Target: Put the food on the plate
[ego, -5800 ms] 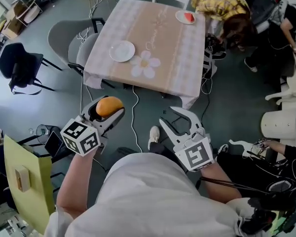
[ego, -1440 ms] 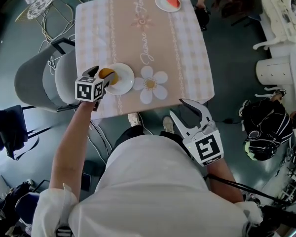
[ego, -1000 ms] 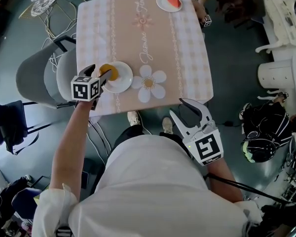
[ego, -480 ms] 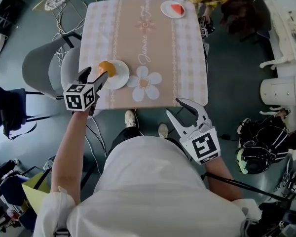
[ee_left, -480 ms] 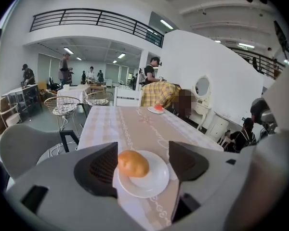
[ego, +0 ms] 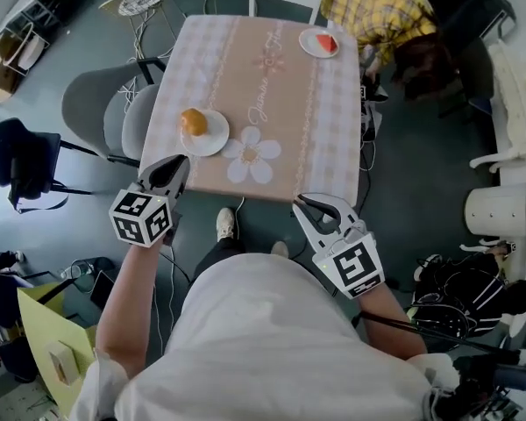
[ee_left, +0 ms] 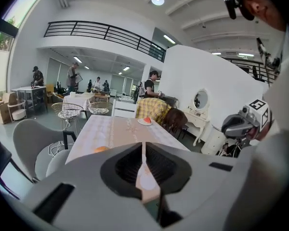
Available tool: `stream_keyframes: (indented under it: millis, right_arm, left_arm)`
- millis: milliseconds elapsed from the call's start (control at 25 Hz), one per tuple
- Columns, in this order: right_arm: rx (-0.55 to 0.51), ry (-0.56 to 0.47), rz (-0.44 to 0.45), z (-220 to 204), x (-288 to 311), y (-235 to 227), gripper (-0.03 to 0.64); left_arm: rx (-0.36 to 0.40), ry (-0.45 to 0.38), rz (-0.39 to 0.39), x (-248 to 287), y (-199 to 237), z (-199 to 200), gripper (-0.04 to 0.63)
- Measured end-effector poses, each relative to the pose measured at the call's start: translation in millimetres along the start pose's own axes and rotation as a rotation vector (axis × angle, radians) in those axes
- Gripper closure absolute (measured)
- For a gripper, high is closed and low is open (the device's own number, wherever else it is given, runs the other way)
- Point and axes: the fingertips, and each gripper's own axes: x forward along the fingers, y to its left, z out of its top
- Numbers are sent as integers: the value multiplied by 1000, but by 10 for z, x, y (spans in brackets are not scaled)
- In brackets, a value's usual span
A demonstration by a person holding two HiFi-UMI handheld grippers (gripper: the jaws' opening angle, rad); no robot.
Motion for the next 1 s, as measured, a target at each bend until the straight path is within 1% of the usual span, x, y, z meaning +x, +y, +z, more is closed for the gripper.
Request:
stream_keyframes:
  millis: [80,240,360,440,600,680,800,880,960,1000]
  right_arm:
    - [-13,-11,41,-31,-76,45,583]
    - [-35,-36,131,-87,-209,185,591]
    - [-63,-44,191,-101,-257,299,592]
    - [-72,-48,213,-87,-278,368,595]
    - [-77,-57,222,-11,-345,534,597]
    - [-80,-56,212,31,-373,608,598]
    - [-83,-56,207,109,-367,763,600]
    - [-89,-52,198,162,-358,879,601]
    - [-100,-42,185,211,-321,999,602]
    - [-106,-39,186,244,-285,1074,603]
  left_arm:
    - [-13,-29,-3,-171,-264,14,586]
    - [-40,-73,-24,-517,-828,8,586]
    - [-42,-85,-41,-748,-1231,-20,586]
    - [-34,-79,-71,-860,-1488,-60,586]
    - [14,-51,-151,-991,-1907,-157,586]
    - [22,-50,-196,-1040,-2041,-152,586]
    - [-15,-84,-275,-1207,-2199,-32,586]
    - [9,-116,-313,-1340,-2267,72,586]
    - [38,-138,-325,-1467,-2257,121,586]
    - [39,-146,-324,-1536,-2227,128,586]
